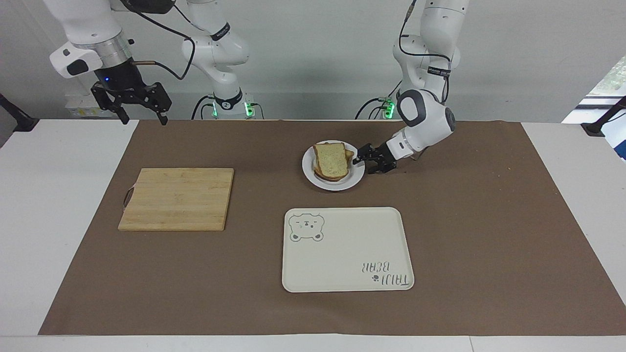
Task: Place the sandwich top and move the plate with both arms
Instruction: 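Grip the white plate rim with the left gripper, then slide the plate with the left gripper onto the bear tray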
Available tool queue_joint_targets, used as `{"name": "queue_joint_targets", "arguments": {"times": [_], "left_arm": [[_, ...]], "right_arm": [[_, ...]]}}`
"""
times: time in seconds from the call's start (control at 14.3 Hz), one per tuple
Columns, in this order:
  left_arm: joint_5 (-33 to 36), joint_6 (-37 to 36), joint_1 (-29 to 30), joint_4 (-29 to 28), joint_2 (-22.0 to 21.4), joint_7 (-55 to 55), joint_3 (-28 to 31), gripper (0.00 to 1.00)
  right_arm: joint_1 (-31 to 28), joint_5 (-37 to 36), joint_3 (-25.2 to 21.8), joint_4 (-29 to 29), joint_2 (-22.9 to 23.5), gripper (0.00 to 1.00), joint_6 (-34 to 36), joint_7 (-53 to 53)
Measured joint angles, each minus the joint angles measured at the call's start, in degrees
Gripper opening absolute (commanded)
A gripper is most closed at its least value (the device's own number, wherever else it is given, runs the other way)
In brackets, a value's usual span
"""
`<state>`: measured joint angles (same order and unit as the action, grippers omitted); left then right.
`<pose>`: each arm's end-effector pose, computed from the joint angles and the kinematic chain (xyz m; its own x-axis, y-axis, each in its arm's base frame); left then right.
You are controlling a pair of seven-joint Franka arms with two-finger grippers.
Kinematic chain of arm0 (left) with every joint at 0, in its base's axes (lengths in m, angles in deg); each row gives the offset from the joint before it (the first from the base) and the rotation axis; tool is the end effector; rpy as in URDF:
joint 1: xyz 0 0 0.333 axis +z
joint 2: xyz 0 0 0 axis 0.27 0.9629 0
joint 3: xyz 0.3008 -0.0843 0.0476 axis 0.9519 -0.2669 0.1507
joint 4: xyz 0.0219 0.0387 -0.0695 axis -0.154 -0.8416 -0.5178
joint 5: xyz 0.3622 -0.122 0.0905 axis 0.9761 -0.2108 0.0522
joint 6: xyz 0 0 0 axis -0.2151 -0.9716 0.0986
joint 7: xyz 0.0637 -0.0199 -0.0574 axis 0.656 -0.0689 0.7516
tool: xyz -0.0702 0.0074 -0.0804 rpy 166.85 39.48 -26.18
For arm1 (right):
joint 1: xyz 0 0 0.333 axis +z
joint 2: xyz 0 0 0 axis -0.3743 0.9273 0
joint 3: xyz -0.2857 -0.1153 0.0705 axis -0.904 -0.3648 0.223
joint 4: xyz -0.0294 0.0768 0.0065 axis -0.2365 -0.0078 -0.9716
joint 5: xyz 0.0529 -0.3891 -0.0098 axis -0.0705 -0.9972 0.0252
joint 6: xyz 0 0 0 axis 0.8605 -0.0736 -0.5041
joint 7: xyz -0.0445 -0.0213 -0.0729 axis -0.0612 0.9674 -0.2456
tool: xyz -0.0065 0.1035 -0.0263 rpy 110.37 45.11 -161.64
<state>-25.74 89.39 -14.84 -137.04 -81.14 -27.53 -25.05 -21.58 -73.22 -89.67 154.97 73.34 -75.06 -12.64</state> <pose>0.4098 -0.1942 0.2724 0.9883 -0.1519 -0.0128 -0.1082 -0.7583 0.6429 0.5328 -0.0378 0.6550 0.9972 -0.0523 0.0532 -0.0521 -0.9986 -0.0059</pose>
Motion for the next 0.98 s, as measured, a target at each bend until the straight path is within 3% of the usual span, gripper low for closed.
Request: {"name": "queue_joint_targets", "arguments": {"times": [0.63,0.77,0.98], "left_arm": [[-1.1,0.0,-4.4,-0.1,-0.6,-0.1,0.1,0.00],[-1.2,-0.2,-4.2,2.4,-0.5,0.0,0.6,0.00],[-1.3,-1.5,-1.9,10.5,2.5,1.0,1.1,0.00]], "right_arm": [[0.2,0.0,0.6,-0.5,0.0,1.00,0.1,0.0],[0.2,0.0,0.7,-0.5,0.0,1.00,0.1,0.0],[0.2,0.0,0.7,-0.5,0.0,1.00,0.1,0.0]]}}
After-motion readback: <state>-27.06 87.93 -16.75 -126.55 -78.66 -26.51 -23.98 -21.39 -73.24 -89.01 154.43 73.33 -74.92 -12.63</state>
